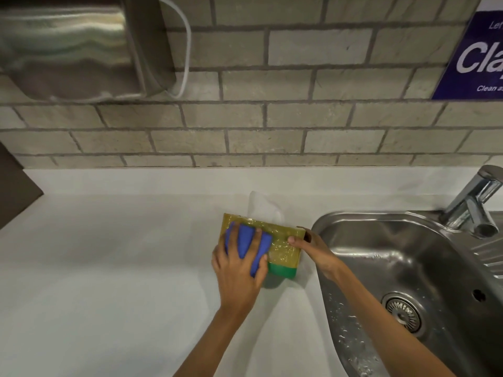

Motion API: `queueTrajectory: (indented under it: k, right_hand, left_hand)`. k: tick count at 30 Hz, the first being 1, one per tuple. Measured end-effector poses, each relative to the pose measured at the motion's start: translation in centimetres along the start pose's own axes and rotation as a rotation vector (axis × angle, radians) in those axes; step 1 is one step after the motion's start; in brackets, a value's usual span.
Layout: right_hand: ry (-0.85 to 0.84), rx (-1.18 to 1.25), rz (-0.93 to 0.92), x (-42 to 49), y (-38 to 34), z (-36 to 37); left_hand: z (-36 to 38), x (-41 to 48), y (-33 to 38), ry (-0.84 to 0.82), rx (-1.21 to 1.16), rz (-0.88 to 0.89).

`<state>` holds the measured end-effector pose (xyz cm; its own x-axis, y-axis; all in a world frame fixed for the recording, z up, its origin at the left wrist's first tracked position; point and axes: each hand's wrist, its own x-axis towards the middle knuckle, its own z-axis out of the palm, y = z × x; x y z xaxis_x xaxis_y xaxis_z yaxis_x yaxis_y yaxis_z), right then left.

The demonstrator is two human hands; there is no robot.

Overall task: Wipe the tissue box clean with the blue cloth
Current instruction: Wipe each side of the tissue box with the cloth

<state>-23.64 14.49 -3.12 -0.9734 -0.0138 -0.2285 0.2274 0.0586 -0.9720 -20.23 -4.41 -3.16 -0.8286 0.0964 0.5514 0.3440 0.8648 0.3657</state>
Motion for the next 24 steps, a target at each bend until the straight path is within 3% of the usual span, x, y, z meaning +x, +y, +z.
queueTrajectory:
  k: [4,13,14,18,24]
  right_hand:
    - [0.016,-0.008,0.006,0.3,-0.1,0.4]
    - [0.014,0.007,0.003,0.0,-0.2,0.2]
    - [0.026,0.013,0.005,0.0,-0.1,0.2]
    - [0.042,0.019,0.006,0.3,0.0,0.7]
    - [0.044,0.016,-0.011,-0.3,0.2,1.1]
  left_hand:
    - [-0.6,1.9,-0.7,0.053,-0.174,-0.368]
    - [0.4,0.1,1.7,-0.081,0.04,0.134]
    - [0.2,0.3,1.1,-0.07,0.047,0.121]
    - [-0.3,1.6,0.7,0.027,-0.106,-0.264]
    - [0.9,-0.7,2.8,-0.077,-0.059,-0.018]
